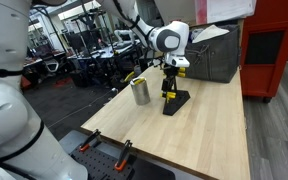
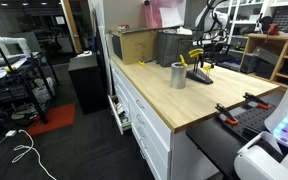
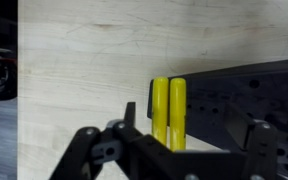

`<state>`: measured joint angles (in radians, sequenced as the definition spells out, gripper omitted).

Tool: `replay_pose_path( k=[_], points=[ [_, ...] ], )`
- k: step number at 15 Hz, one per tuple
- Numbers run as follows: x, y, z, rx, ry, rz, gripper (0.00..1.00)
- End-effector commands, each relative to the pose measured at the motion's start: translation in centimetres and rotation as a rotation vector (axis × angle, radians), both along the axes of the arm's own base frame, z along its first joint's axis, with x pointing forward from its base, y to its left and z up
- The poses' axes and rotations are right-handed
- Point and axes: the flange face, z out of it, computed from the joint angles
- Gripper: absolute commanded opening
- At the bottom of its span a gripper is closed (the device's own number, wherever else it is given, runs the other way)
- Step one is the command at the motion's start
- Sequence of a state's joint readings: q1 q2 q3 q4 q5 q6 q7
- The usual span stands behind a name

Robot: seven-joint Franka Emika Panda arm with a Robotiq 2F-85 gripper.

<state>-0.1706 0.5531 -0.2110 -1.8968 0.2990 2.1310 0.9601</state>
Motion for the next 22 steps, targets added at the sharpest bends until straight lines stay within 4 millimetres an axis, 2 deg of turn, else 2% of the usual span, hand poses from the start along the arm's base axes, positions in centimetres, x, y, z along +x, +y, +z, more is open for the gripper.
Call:
replay_pose_path(
  k=[1,8,9,12,13,14,15,17,18,19,20,22],
  points=[
    [0.8,-0.9,0.2,0.019,0.01,-0.075,0.58],
    [0.6,-1.3,1.8,0.017,-0.012,-0.073,0.06],
    [0.6,-1.3,2.0,0.015,-0.014,-0.071,0.05],
    [0.4,-1.0,2.2,0.005,-0.017,-0.056,0.07],
    [0.4,-0.9,2.3,0.005,-0.018,-0.05,0.15],
    [0.4,-0.8,2.2,0.003,-0.016,-0.045,0.54],
    [0.5,-0.8,2.3,0.001,-0.017,-0.042,0.55],
    [0.6,-0.6,2.5,-0.003,-0.024,-0.035,0.68],
    [0.6,-0.6,2.6,-0.008,-0.027,-0.028,0.25],
    [0.7,-0.5,2.8,-0.01,-0.029,-0.024,0.29],
    [0.8,-0.4,2.9,-0.012,-0.032,-0.019,0.28],
    [0.9,-0.3,3.2,-0.018,-0.036,-0.009,0.13]
  ],
)
